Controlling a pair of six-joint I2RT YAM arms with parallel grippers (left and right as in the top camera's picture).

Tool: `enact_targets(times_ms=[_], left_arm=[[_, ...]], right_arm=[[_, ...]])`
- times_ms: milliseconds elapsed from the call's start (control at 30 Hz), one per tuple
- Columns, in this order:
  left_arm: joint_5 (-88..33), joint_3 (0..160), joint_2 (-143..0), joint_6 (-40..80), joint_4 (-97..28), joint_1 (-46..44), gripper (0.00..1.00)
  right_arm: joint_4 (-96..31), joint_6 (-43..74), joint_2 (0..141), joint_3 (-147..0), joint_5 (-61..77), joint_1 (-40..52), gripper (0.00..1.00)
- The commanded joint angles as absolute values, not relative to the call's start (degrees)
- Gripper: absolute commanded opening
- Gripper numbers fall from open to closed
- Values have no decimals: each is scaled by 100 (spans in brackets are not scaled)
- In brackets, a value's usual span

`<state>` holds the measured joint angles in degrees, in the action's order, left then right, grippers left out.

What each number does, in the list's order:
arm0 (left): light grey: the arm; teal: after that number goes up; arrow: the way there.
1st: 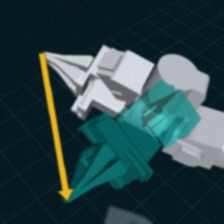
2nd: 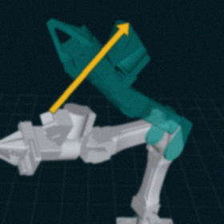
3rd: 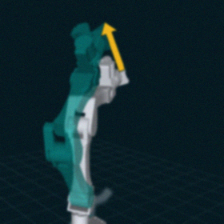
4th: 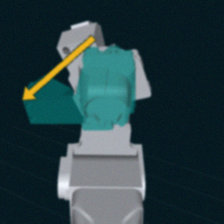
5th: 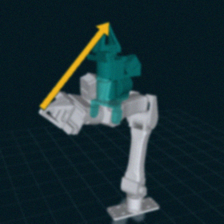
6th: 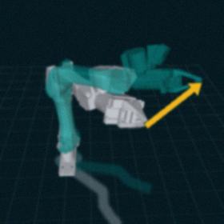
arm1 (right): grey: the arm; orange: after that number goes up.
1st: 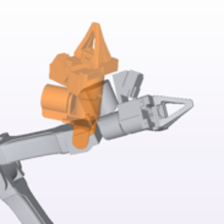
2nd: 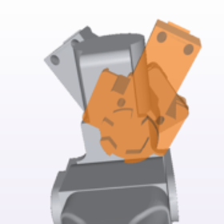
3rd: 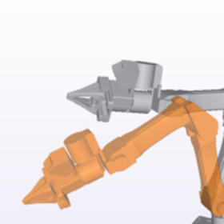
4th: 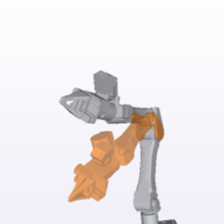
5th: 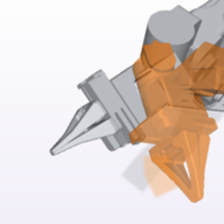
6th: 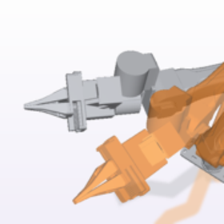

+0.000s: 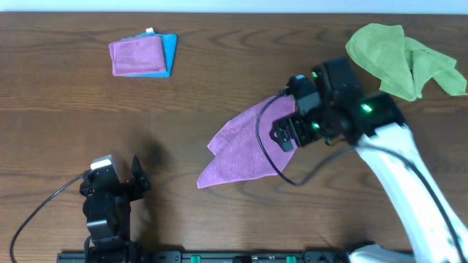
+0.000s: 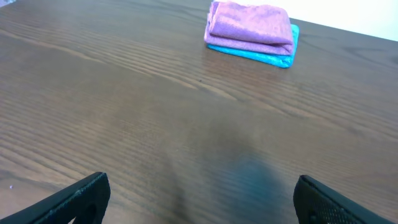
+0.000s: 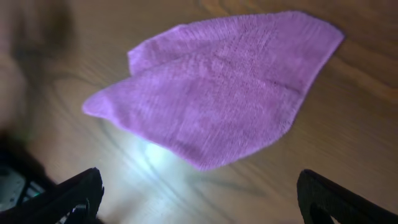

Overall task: Fold the cloth
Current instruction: 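Lay the pink cloth on the table and retract the right gripper, then reach the left gripper to the pink cloth's left corner and grasp it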

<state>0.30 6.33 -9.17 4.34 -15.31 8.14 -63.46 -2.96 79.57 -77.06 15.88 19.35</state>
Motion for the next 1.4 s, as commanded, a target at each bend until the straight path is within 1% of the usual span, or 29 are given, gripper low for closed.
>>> enact_targets(times_ms=[0, 33, 100, 167, 267, 300, 400, 500, 633, 733, 833, 900, 1000, 1067, 1133, 1267, 1300, 1367], left_arm=[[-429, 497, -884, 770, -1612, 832, 95], [-611, 497, -884, 899, -1616, 832, 95], [-1347, 497, -884, 1330, -1584, 832, 96], [-2370, 497, -884, 1745, -1533, 832, 95], [-3806, 497, -884, 2036, -1516, 832, 95], [-3988, 497, -884, 2036, -1503, 832, 95], [-4040, 497, -884, 2053, -1393, 832, 95], [-4058, 497, -884, 2456, -1175, 832, 96], [-4497, 497, -899, 2530, -1013, 768, 95], [-4541, 497, -978, 2532, -956, 497, 95], [-4307, 497, -1293, 2541, -523, -23, 96], [-3815, 497, -1811, 2628, 106, -578, 95], [-3415, 510, -2799, 2716, 1107, -1273, 96], [-3225, 607, -3420, 2727, 1498, -1555, 96], [-3072, 906, -4222, 2696, 1653, -1747, 96], [-3350, 1754, -5590, 2257, 1645, -1800, 96], [-3426, 2014, -5955, 2152, 1612, -1800, 99], [-3527, 2574, -6659, 1955, 1393, -1800, 92]], right_arm=[[-6604, -191, 7319, -7703, 1608, 1959, 99], [-6700, -193, 7164, -7703, 1601, 1959, 99], [-6973, -193, 6783, -7703, 1474, 1957, 99], [-7255, -193, 6445, -7703, 1319, 1957, 99], [-7760, -172, 5942, -7701, 1190, 1957, 99], [-7920, -172, 5774, -7701, 1179, 1957, 99], [-8252, -172, 5293, -7688, 1179, 1957, 99], [-8475, -169, 4705, -7550, 1103, 1957, 99], [-8580, 54, 3887, -7144, 1079, 1957, 99], [-8517, 261, 3459, -6794, 1166, 1957, 99], [-8412, 274, 3299, -6659, 1205, 1957, 99], [-8322, 261, 3339, -6657, 1203, 1957, 99], [-8294, 252, 3413, -6659, 1203, 1957, 99], [-8294, 252, 3444, -6659, 1203, 1957, 99], [-8287, 252, 3452, -6659, 1177, 1957, 99], [-8270, 255, 3450, -6659, 1050, 1957, 99], [-8254, 255, 3450, -6659, 1004, 1957, 99], [-8248, 259, 3450, -6659, 891, 1957, 99]])
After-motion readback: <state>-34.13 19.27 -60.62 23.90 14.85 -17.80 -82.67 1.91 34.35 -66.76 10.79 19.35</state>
